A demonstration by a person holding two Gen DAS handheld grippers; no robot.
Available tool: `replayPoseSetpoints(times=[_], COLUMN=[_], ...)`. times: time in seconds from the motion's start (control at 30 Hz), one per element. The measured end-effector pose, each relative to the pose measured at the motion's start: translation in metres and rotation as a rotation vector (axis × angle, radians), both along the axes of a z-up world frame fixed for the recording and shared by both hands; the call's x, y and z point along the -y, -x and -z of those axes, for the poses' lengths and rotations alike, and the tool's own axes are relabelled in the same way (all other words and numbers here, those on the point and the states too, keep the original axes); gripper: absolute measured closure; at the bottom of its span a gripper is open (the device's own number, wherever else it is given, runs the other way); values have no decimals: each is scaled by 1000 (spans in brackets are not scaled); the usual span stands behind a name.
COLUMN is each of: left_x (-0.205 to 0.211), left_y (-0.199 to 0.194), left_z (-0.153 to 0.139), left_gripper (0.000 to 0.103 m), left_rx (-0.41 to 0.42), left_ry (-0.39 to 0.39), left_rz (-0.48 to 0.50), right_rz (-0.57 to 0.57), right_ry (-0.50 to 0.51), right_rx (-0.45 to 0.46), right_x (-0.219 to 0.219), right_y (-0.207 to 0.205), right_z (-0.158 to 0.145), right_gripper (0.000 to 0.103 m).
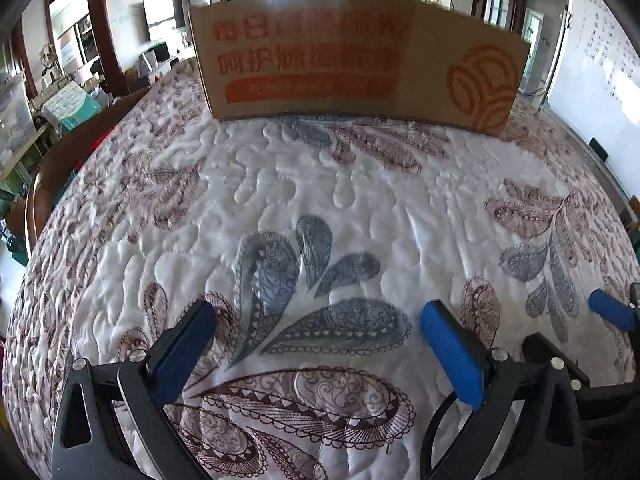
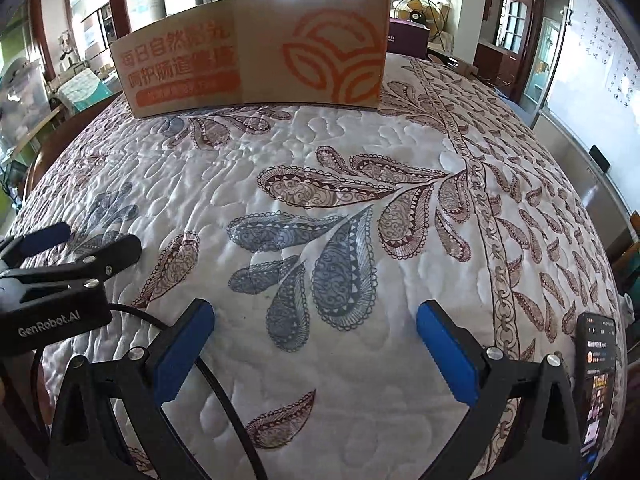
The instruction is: Organize objects
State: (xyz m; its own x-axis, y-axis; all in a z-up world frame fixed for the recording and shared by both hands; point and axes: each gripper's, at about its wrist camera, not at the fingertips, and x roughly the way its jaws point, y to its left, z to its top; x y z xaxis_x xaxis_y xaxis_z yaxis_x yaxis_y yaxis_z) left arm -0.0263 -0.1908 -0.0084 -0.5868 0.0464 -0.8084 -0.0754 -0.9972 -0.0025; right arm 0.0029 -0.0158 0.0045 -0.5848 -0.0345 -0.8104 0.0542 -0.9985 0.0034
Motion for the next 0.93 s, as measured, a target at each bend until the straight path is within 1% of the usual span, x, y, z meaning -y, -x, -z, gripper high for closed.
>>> replayPoseSetpoints(times=[0.1, 0.93], left_x=[1, 1], left_y=[0, 0], left_z=[1, 2], left_gripper=[0, 0], left_rx=[2, 3], left_ry=[-1, -7], left_rz=[-1, 0], right_rz=[35, 35], right_ry=[1, 3], right_rx=[0, 1], right_x=[2, 2], right_y=[-3, -3], right_z=[0, 0], right_gripper=[0, 0])
